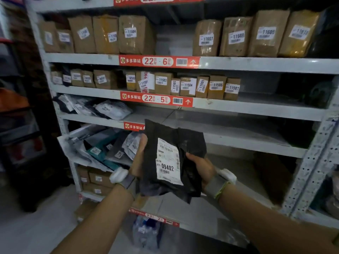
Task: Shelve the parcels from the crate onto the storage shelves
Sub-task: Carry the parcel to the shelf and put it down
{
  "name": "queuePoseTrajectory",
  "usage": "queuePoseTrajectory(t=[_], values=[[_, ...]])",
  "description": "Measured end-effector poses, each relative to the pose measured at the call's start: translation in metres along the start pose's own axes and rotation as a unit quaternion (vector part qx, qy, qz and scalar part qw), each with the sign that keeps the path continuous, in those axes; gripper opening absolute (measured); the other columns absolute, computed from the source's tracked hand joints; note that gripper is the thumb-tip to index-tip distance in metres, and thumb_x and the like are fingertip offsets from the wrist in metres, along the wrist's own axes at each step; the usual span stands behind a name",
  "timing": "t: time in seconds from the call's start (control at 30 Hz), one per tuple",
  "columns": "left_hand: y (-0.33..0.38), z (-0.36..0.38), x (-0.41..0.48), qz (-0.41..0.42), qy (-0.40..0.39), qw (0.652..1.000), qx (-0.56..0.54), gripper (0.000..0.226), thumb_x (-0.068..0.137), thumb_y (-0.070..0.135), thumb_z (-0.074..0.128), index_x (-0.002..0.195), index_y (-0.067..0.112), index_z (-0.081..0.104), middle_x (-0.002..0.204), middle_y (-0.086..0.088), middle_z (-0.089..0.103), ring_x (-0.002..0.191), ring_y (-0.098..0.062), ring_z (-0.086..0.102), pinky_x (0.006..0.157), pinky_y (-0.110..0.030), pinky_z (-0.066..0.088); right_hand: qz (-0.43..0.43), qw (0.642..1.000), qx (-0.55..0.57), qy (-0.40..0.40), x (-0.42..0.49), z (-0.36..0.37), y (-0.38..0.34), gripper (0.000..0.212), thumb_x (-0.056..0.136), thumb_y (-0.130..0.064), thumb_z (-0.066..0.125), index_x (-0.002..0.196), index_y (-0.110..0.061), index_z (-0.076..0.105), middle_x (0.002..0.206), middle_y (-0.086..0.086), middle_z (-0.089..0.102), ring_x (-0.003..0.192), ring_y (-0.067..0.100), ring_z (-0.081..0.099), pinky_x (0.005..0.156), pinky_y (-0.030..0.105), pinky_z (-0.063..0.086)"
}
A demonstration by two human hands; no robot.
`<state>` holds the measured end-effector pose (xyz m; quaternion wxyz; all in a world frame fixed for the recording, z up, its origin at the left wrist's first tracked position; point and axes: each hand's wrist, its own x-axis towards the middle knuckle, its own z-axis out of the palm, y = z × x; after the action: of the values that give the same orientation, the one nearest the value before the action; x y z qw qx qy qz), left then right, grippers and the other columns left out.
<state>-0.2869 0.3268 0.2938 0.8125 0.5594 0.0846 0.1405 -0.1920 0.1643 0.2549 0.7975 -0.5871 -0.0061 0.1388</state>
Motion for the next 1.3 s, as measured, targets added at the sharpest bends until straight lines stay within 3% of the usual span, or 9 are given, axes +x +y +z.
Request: queuePoseTrajectory(t=[0.07, 0.13, 0.37, 0.53, 0.77, 0.93, 1.1, 1.2, 1.3], values=[[0.011, -0.013, 0.03, 0.03, -0.033, 0.999, 0.02, 0.03, 0.099, 0.035, 0.05, 0.102, 0.014, 0.071, 0.103, 0.004, 0.072, 0.089, -0.009, 0.068, 0.082, -0.024, 0.053, 0.001, 1.0, 0.022, -0.008, 0.028, 0.02, 0.008, 0.037, 0.077, -0.015, 0.081, 0.11, -0.004, 0.07, 0.108, 0.017, 0.073, 0.097, 0.037, 0.07, 0.093, 0.051, 0.055], [0.027, -0.03, 0.071, 0.013, -0.053, 0.998, 0.035, 0.04, 0.1, 0.013, 0.046, 0.078, 0.015, 0.079, 0.086, -0.005, 0.075, 0.082, -0.016, 0.07, 0.08, -0.029, 0.053, -0.003, 0.999, 0.032, -0.017, 0.057, 0.042, 0.011, 0.038, 0.078, -0.016, 0.08, 0.112, -0.006, 0.07, 0.107, 0.015, 0.074, 0.096, 0.036, 0.071, 0.092, 0.05, 0.056], [0.043, -0.087, 0.173, -0.027, 0.035, 0.994, 0.096, 0.024, 0.089, 0.014, 0.054, 0.079, 0.005, 0.074, 0.078, -0.013, 0.072, 0.07, -0.025, 0.065, 0.073, -0.034, 0.049, -0.043, 0.998, 0.031, 0.02, 0.159, 0.113, -0.001, 0.081, 0.061, -0.057, 0.087, 0.125, -0.014, 0.063, 0.126, 0.002, 0.065, 0.113, 0.026, 0.064, 0.102, 0.038, 0.048], [0.058, -0.128, 0.243, -0.047, 0.061, 0.989, 0.124, 0.024, 0.091, 0.016, 0.055, 0.075, 0.008, 0.071, 0.07, -0.009, 0.071, 0.064, -0.022, 0.065, 0.065, -0.031, 0.047, -0.059, 0.996, -0.046, 0.042, 0.222, 0.167, 0.008, 0.088, 0.068, -0.042, 0.078, 0.143, -0.009, 0.048, 0.142, 0.009, 0.054, 0.128, 0.032, 0.053, 0.111, 0.044, 0.04], [0.076, -0.167, 0.315, -0.055, 0.03, 0.987, 0.146, 0.024, 0.102, 0.015, 0.045, 0.11, 0.011, 0.068, 0.112, -0.013, 0.07, 0.101, -0.027, 0.066, 0.091, -0.026, 0.052, -0.073, 0.979, -0.124, 0.143, 0.276, 0.209, 0.011, 0.064, 0.086, -0.027, 0.07, 0.14, -0.002, 0.047, 0.142, 0.013, 0.05, 0.131, 0.035, 0.046, 0.113, 0.038, 0.032], [0.087, -0.197, 0.376, -0.086, -0.01, 0.989, 0.122, 0.022, 0.098, 0.018, 0.053, 0.097, 0.005, 0.07, 0.073, -0.009, 0.075, 0.06, -0.02, 0.07, 0.059, -0.027, 0.055, -0.086, 0.981, -0.055, 0.163, 0.339, 0.241, 0.021, 0.077, 0.07, -0.032, 0.073, 0.139, -0.007, 0.05, 0.137, 0.014, 0.056, 0.125, 0.034, 0.052, 0.109, 0.048, 0.04], [0.111, -0.233, 0.421, -0.088, 0.007, 0.996, 0.016, 0.024, 0.095, 0.025, 0.058, 0.106, 0.006, 0.068, 0.098, -0.021, 0.071, 0.08, -0.034, 0.064, 0.072, -0.04, 0.049, -0.023, 0.981, -0.126, 0.144, 0.36, 0.299, 0.005, 0.049, 0.094, -0.03, 0.057, 0.132, 0.0, 0.053, 0.132, 0.019, 0.058, 0.121, 0.038, 0.057, 0.104, 0.046, 0.047], [0.127, -0.271, 0.454, -0.045, 0.044, 0.998, -0.017, 0.021, 0.097, 0.021, 0.056, 0.105, 0.005, 0.067, 0.1, -0.019, 0.069, 0.074, -0.028, 0.062, 0.063, -0.037, 0.046, -0.042, 0.942, -0.285, 0.173, 0.371, 0.337, -0.005, 0.052, 0.101, -0.027, 0.047, 0.142, 0.003, 0.042, 0.142, 0.021, 0.048, 0.131, 0.039, 0.046, 0.106, 0.039, 0.038], [0.137, -0.306, 0.467, 0.013, 0.07, 0.995, 0.068, 0.023, 0.098, 0.011, 0.054, 0.115, 0.001, 0.065, 0.108, -0.017, 0.068, 0.085, -0.026, 0.065, 0.073, -0.036, 0.052, -0.128, 0.816, -0.526, 0.203, 0.371, 0.342, 0.003, 0.077, 0.096, -0.037, 0.055, 0.151, 0.004, 0.021, 0.152, 0.025, 0.033, 0.134, 0.041, 0.038, 0.11, 0.04, 0.03]])
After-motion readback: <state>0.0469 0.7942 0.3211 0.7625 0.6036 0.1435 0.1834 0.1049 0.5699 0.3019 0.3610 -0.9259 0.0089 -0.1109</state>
